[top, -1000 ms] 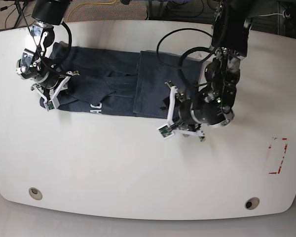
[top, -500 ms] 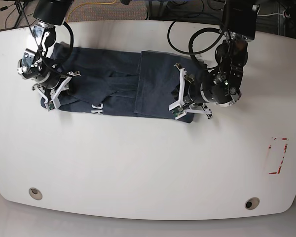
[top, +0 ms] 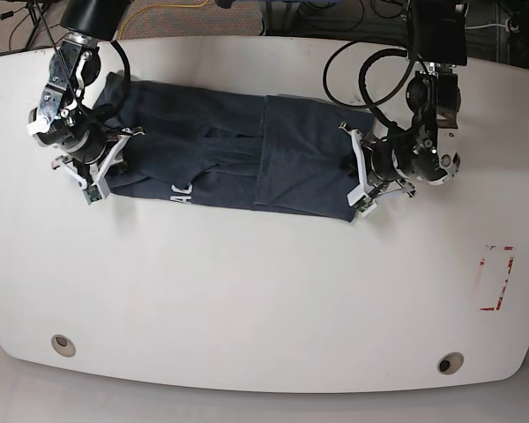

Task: Layout the t-shirt on the table in an organized manner, then fold the t-shirt properly
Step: 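Open the left gripper on the fold and move the right gripper outward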

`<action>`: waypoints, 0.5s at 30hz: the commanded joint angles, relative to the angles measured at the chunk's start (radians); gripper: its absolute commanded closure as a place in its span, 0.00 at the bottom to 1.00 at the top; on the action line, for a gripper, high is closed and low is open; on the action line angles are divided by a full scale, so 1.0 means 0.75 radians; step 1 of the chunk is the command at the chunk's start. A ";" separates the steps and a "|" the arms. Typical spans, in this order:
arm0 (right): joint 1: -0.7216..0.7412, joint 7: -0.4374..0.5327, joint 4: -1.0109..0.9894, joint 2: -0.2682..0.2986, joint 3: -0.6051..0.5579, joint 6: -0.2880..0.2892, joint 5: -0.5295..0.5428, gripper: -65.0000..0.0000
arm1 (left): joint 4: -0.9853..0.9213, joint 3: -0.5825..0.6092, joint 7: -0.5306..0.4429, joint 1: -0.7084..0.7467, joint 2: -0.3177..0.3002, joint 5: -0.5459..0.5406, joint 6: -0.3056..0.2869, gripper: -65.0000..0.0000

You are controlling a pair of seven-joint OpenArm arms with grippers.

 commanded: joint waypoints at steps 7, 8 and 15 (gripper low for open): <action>0.117 -0.299 0.324 -0.016 0.092 -0.002 0.015 0.61 | -0.076 -0.007 0.000 -0.021 -0.024 0.008 -0.001 0.94; 0.131 -0.350 0.344 -0.023 0.123 -0.002 0.015 0.55 | -0.078 -0.007 0.000 -0.021 -0.026 0.008 -0.001 0.94; 0.219 -0.533 0.348 -0.100 0.448 -0.002 0.201 0.07 | -0.083 -0.032 -0.002 -0.021 -0.049 0.008 -0.001 0.94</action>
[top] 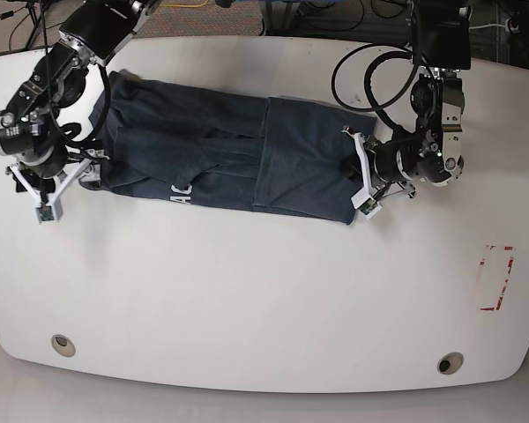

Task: Layout the t-shirt on the table in an organized manner, then fold the t-shirt properly
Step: 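Open the left gripper on the fold and move the right gripper outward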

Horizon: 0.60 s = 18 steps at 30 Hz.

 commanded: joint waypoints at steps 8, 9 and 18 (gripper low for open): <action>-0.025 0.027 -0.257 0.017 0.229 -0.002 0.422 0.00 | -0.001 -0.061 0.056 -0.003 -0.041 0.056 0.004 0.94; -0.029 0.027 -0.288 0.019 0.237 -0.002 0.434 0.00 | -0.001 -0.063 0.056 -0.003 -0.041 0.056 0.004 0.94; -0.068 0.027 -0.562 0.042 0.295 -0.002 0.524 0.01 | -0.001 -0.063 0.056 -0.001 -0.041 0.056 0.004 0.94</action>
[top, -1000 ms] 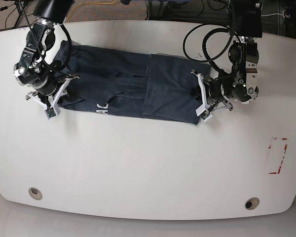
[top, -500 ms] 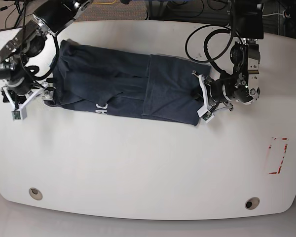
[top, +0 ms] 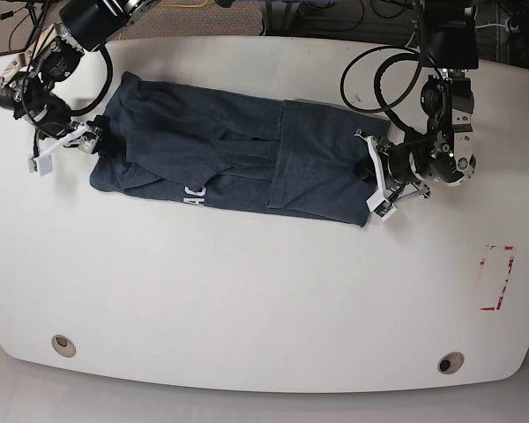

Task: Layout the t-shirt on the table in an organized manner, then fold the t-shirt properly
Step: 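Open the left gripper on the fold and move the right gripper outward, then grasp the strip's other end with the right gripper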

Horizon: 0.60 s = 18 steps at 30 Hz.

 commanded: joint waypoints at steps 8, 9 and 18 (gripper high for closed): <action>-0.010 0.026 -0.021 0.003 -0.010 0.003 0.063 0.01 | 0.005 -0.001 0.054 -0.002 -0.009 0.049 0.008 0.94; -0.012 0.026 -0.021 -0.005 -0.010 0.003 0.063 0.01 | 0.005 -0.001 0.054 -0.002 -0.009 0.049 0.008 0.94; -0.043 0.037 -0.019 -0.073 -0.192 0.003 0.061 0.07 | 0.008 -0.001 0.054 -0.002 -0.009 0.049 0.008 0.94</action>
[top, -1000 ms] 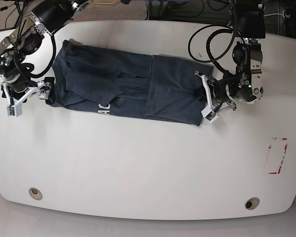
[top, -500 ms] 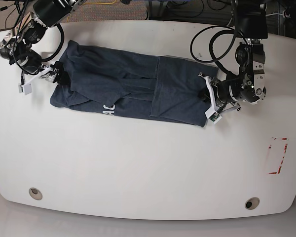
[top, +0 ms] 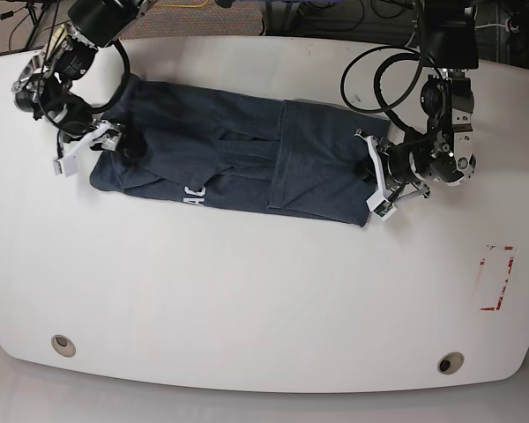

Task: Layout the t-shirt on the table in an organized manner, then fold the t-shirt properly
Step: 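Grasp the strip's other end with the right gripper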

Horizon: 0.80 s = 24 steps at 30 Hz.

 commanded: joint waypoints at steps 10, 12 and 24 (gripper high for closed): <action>-0.037 0.104 0.011 -0.044 -0.142 -0.002 -0.017 0.32 | 0.007 0.004 0.058 -0.003 -0.008 0.051 0.008 0.94; -0.037 0.132 0.011 -0.042 -0.162 -0.002 -0.017 0.42 | 0.007 0.004 0.058 -0.003 -0.008 0.051 0.008 0.94; -0.086 0.204 0.165 0.015 -0.279 -0.002 -0.015 0.97 | 0.005 0.024 0.065 -0.003 -0.002 0.055 0.008 0.94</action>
